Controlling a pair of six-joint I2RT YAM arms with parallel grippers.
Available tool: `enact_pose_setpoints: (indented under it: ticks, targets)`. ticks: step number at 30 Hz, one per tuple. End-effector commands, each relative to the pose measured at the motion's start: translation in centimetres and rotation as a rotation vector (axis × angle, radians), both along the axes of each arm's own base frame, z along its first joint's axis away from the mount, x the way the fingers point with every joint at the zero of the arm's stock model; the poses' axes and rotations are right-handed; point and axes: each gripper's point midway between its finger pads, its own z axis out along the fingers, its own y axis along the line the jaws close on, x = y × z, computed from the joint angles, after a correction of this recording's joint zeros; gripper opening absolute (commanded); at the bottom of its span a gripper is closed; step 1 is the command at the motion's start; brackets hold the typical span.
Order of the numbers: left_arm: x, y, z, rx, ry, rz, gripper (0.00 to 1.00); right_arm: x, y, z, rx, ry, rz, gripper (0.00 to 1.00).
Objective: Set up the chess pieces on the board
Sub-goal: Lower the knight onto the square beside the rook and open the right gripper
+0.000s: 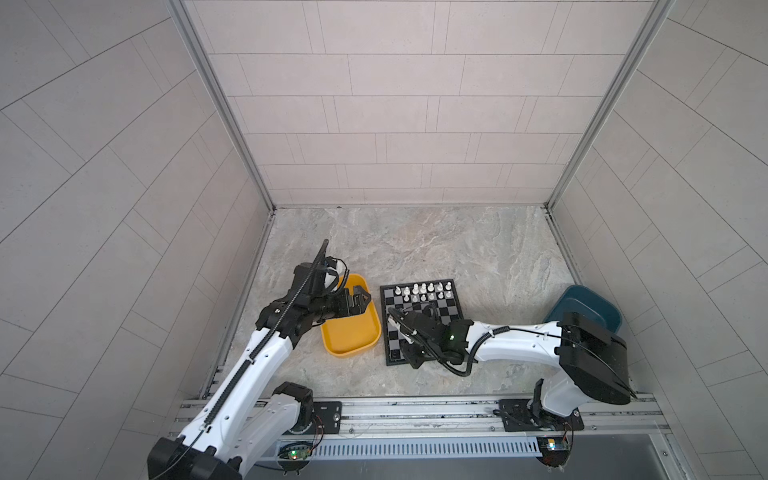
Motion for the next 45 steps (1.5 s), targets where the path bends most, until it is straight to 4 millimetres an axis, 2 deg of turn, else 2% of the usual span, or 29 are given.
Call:
enact_pose_setpoints:
  ticks: [1,14,34,37,41,45]
  targets:
    - [0.0,0.2,-0.6,0.002,0.011,0.005,1.00,-0.1,0.0,0.8,0.000,-0.020,0.004,0.20]
    - [0.0,0.2,-0.4,0.002,0.003,0.008,1.00,-0.3,0.3,0.6,0.001,0.001,0.015,0.17]
    - [0.0,0.4,-0.5,0.009,0.005,0.013,1.00,-0.7,0.2,0.4,-0.015,0.004,0.008,0.18]
    - [0.2,1.1,-0.9,0.036,0.016,0.060,1.00,0.0,-0.1,1.2,-0.018,-0.030,-0.012,0.22]
    - [0.5,2.9,-1.2,0.070,0.045,0.198,1.00,1.2,0.2,3.7,-0.022,-0.088,-0.027,0.35]
    - [0.6,2.0,-1.9,0.028,0.074,0.167,1.00,2.4,0.4,6.7,0.009,-0.140,-0.039,0.42]
